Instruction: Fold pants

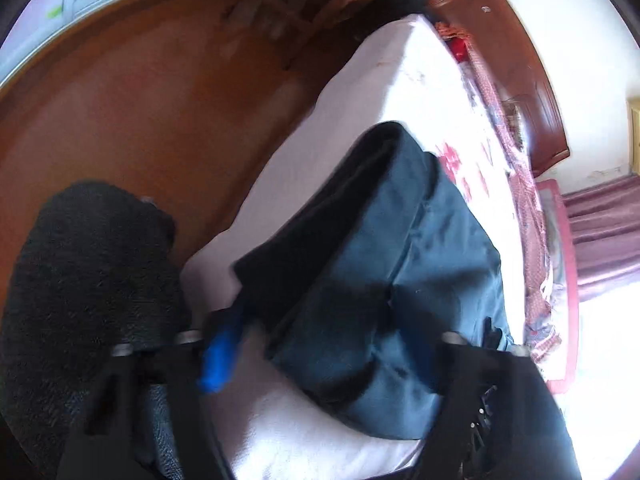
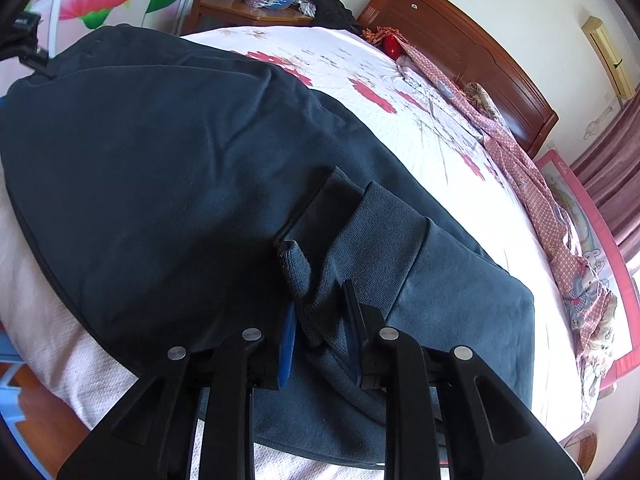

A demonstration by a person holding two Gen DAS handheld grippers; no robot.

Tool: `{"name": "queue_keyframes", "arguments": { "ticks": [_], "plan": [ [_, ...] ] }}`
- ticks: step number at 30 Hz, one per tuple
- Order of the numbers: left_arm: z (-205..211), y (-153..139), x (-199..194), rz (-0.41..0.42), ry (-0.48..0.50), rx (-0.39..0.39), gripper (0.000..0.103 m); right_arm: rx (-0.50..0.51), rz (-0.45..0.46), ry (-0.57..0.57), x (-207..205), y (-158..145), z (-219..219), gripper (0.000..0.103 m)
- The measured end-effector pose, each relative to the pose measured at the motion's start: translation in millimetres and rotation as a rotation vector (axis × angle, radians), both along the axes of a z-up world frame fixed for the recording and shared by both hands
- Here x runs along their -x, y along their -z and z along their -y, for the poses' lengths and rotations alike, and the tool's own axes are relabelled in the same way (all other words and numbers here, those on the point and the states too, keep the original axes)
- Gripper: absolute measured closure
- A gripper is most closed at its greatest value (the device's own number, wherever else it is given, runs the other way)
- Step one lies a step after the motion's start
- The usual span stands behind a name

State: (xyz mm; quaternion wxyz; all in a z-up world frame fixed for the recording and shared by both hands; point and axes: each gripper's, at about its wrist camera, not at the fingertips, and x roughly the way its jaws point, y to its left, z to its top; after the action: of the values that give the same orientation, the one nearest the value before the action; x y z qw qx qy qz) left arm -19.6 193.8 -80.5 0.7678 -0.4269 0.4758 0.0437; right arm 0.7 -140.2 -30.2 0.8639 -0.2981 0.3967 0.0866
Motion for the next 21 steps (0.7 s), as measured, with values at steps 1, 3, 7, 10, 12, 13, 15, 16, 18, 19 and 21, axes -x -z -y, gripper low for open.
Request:
{"name": "queue_keyframes", "arguments": {
  "ticks": [1,3,7,10,12,13,15,16,18,19,21],
  "plan": [
    [-2.0,-0.5,0.6,0.008,-0.006,0.016,0.044,-0.001,-0.001,0.0,-0.3,0.0,0.0,0.08],
    [-2.9,-3.5,3.0,0.036,0.003,0.023,0.061,-0.001,-0.001,0.001,-0.9,0.0,1.0,0.08],
    [1.7,-25.6,3.0,0.102,0.025,-0.001,0.07,0.026,0.028,0.084,-6.7,-4.4,6.3,0.033],
    [3.7,-39.5,1.2,0.143,0.031,0.027,0.074,-0.138,-0.024,0.144,-12.3,-20.1,25.5,0.008],
    [7.2,-53.7,-0.1,0.17,0.045,0.03,0.076,-0.255,-0.038,0.219,-11.0,-32.9,43.2,0.008],
    [11.1,-61.6,-1.1,0.187,0.055,0.027,0.076,-0.318,-0.041,0.257,-8.4,-38.6,54.2,0.008],
    [25.4,-84.3,-8.1,0.231,0.091,0.009,0.076,-0.472,-0.05,0.343,0.1,-48.1,81.6,0.008],
    [34.3,-98.1,-11.5,0.263,0.119,-0.005,0.077,-0.551,-0.049,0.39,5.7,-51.9,96.6,0.008],
    [54.5,-124.4,-20.0,0.324,0.181,-0.02,0.078,-0.704,-0.046,0.499,19.7,-54.5,129.7,0.008],
    [66.8,-137.9,-25.6,0.356,0.217,-0.02,0.079,-0.778,-0.045,0.555,27.8,-54.2,146.9,0.008],
    [91.9,-163.7,-36.8,0.413,0.294,-0.023,0.082,-0.872,-0.023,0.641,43.9,-53.9,174.0,0.008]
  ]
}}
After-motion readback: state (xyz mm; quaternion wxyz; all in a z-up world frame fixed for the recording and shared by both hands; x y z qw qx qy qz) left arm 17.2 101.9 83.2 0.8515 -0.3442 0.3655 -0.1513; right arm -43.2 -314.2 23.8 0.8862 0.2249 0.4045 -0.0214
